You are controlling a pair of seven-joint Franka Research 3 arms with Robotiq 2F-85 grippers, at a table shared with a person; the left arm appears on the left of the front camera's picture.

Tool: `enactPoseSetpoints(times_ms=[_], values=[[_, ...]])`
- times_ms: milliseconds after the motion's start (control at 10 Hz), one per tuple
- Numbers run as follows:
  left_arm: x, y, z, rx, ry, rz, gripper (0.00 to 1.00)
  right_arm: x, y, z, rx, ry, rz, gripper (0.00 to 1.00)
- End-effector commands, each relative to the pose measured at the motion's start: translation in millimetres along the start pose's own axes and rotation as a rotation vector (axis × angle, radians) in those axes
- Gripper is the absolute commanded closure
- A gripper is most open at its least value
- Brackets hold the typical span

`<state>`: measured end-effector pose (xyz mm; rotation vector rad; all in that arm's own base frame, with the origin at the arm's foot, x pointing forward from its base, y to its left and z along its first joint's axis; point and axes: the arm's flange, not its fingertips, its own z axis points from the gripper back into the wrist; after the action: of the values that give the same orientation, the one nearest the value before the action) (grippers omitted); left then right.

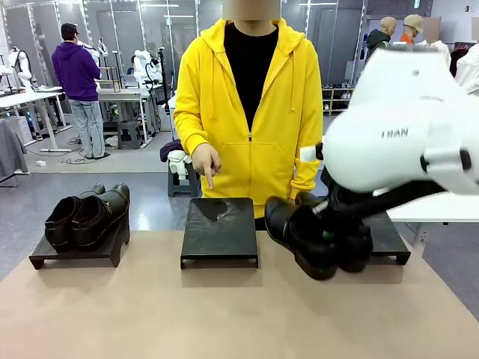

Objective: Place the shoes on the stand as instructed by the person.
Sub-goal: Pick up another pair of Shoes and place it on the Shoes Stand indicated by the person.

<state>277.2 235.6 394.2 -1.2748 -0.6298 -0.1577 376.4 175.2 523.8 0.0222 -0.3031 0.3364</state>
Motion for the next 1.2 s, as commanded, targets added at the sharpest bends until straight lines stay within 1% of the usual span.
enactPoseSetpoints(times_ms=[0, 300, 400, 500, 700, 1000, 1100], values=[[-2.7, -3.6, 0.7, -0.010, 0.006, -0.017, 0.00, 37.5, 15.8, 14.4, 0.007, -0.036, -0.056, 0.93], [-2.7, -3.6, 0.7, -0.010, 0.006, -0.017, 0.00, 88.7, 57.8, 16.4, 0.047, -0.091, -0.167, 0.93], [-2.7, -3.6, 0.7, -0.010, 0.006, -0.017, 0.00, 102.4, 73.3, 13.9, 0.032, -0.137, -0.174, 0.93], [-2.7, -3.6, 0.7, -0.010, 0.006, -0.017, 0.00, 116.2, 87.2, 9.0, 0.024, -0.162, -0.175, 0.93], [-2.7, -3.6, 0.7, -0.010, 0.006, -0.017, 0.00, 141.6, 110.2, -16.5, 0.011, -0.213, -0.179, 0.93], [-2.7, -3.6, 0.7, -0.010, 0.006, -0.017, 0.00, 170.6, 130.6, -66.9, 0.010, -0.248, -0.203, 0.93], [-2.7, -3.6, 0.7, -0.010, 0.006, -0.017, 0.00, 178.9, 138.1, -80.8, -0.001, -0.278, -0.195, 0.93]])
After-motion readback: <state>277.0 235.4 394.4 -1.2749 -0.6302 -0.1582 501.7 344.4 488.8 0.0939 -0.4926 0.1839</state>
